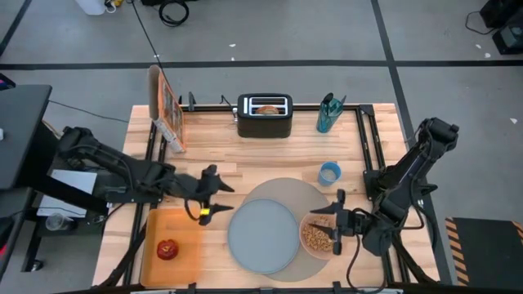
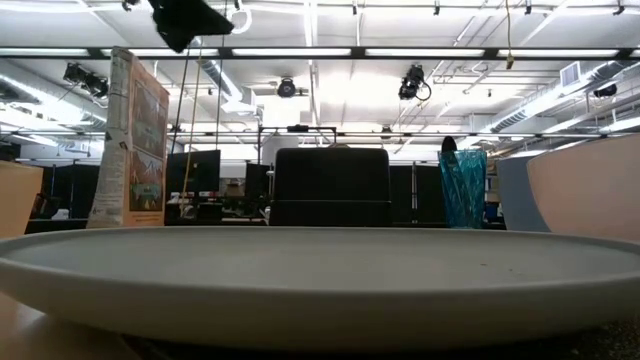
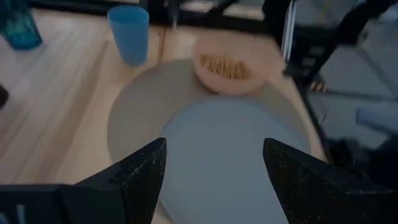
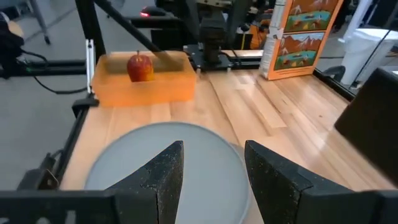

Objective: Arrange a breakfast setting
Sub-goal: Put the bagel on the blue plate, then put the apple on the blue plate

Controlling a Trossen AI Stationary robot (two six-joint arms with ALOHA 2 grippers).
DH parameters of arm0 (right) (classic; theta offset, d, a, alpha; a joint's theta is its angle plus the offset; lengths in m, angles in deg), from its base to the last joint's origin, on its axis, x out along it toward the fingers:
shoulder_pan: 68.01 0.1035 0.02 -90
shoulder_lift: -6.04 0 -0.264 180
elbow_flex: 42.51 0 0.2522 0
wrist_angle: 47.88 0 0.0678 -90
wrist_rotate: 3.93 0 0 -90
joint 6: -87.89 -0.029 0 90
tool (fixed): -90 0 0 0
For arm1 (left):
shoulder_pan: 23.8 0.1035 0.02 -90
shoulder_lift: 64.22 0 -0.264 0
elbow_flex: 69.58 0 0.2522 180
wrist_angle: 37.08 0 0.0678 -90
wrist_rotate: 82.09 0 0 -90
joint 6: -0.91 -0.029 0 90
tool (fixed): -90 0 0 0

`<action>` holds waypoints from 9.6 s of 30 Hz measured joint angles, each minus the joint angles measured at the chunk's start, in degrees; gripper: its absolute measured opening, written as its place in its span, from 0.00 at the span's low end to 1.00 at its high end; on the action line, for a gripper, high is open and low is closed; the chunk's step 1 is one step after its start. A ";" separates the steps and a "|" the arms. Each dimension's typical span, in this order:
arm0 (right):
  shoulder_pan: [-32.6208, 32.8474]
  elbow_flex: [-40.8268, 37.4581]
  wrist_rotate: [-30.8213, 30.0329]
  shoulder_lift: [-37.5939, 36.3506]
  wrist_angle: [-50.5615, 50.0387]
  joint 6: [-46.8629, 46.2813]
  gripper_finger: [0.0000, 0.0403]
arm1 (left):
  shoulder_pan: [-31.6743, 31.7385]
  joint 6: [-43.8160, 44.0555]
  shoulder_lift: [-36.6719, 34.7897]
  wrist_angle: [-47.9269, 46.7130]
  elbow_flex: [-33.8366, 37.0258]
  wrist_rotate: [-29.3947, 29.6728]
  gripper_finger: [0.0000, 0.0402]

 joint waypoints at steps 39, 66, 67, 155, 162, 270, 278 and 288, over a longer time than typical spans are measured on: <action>-13.85 0.02 19.44 4.27 4.53 7.83 0.44 | -10.06 6.72 12.52 -10.51 -7.35 10.85 0.68; -69.31 5.68 56.97 4.42 6.85 35.82 0.43 | 10.92 -20.05 10.80 27.47 16.05 -4.74 0.68; -70.09 6.28 58.68 4.42 6.83 36.06 0.43 | 11.86 -19.45 10.80 29.76 16.58 -6.36 0.68; -87.24 32.76 68.85 28.37 -9.79 54.78 0.19 | 15.76 -13.78 10.84 68.81 32.67 -3.45 0.68; -86.86 32.74 66.78 24.71 -8.89 54.82 0.14 | 15.74 -13.32 10.84 68.81 32.67 -3.42 0.68; -33.48 7.61 41.08 0.79 -8.82 17.77 0.45 | -28.21 63.14 2.65 -52.46 -18.51 1.90 0.68; -30.58 7.58 37.32 0.42 -7.82 20.59 0.45 | -28.22 72.06 16.83 -64.87 -28.77 -9.61 0.68; -30.98 7.58 34.58 0.42 -5.61 24.98 0.45 | -28.20 70.54 32.50 -64.66 -31.48 -29.08 0.68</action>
